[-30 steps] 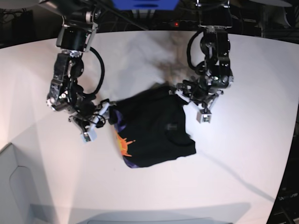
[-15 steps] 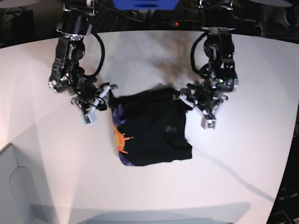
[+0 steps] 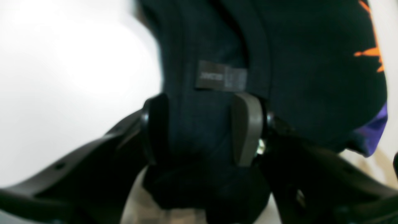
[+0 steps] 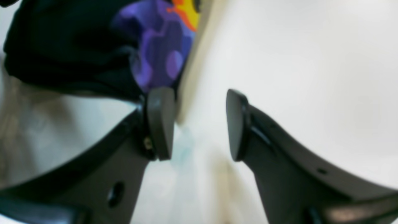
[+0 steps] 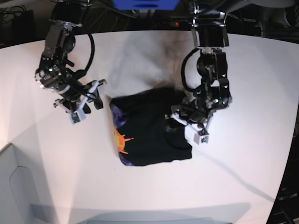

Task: Fold the T-shirt properly
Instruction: 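Drag the shirt with the left gripper, rotating it toward the right gripper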

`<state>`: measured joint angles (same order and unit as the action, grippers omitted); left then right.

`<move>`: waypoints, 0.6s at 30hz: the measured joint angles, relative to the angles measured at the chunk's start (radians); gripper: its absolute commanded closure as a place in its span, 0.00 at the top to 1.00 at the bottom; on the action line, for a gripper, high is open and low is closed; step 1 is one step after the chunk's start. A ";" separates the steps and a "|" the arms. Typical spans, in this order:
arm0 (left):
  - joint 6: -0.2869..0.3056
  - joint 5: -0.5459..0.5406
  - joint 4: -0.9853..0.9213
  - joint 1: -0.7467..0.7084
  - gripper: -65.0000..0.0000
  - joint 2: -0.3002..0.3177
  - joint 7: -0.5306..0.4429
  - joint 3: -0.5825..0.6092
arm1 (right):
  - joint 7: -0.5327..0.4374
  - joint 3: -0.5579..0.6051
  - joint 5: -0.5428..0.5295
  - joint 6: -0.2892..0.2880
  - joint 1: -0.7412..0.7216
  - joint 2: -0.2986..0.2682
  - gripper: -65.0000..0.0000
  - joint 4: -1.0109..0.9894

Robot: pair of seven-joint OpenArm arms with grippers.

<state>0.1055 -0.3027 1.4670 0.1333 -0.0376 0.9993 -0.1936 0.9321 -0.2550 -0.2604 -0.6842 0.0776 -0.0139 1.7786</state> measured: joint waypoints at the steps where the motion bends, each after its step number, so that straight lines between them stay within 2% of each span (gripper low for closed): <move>1: -0.006 0.008 -0.037 0.014 0.49 -0.006 0.001 -0.003 | 0.004 -0.002 0.002 0.000 0.002 -0.007 0.39 0.000; 4: -0.007 0.006 -0.116 0.051 0.49 -0.029 -0.017 -0.006 | 0.005 -0.003 0.010 0.000 -0.003 -0.025 0.39 0.000; 7: 0.005 -0.013 -0.172 0.059 0.49 -0.035 -0.121 0.006 | 0.000 -0.040 -0.008 0.000 -0.003 -0.027 0.39 0.000; 9: 0.007 -0.025 -0.209 0.065 0.46 -0.029 -0.150 0.022 | 0.006 -0.095 0.002 0.000 -0.008 -0.030 0.39 0.000; 11: 0.008 -0.018 -0.244 0.076 0.31 -0.017 -0.183 0.074 | 0.008 -0.142 0.003 0.000 -0.018 -0.035 0.39 0.000; 13: 0.008 -0.024 -0.274 0.084 0.08 -0.009 -0.196 0.128 | 0.010 -0.186 0.001 0.000 -0.043 -0.032 0.39 0.000; 14: 0.008 -0.035 -0.283 0.087 0.00 -0.002 -0.204 0.159 | 0.006 -0.208 -0.006 0.000 -0.053 -0.030 0.39 0.001; 18: 0.011 -0.032 -0.293 0.114 0.00 0.073 -0.217 0.355 | 0.008 -0.298 -0.001 0.000 -0.083 -0.028 0.39 0.002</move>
<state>0.1162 -0.3351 1.1744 0.2474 0.0357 0.7826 0.1612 0.9405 -0.5526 -0.2611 -0.6842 -0.0055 -0.0422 1.7805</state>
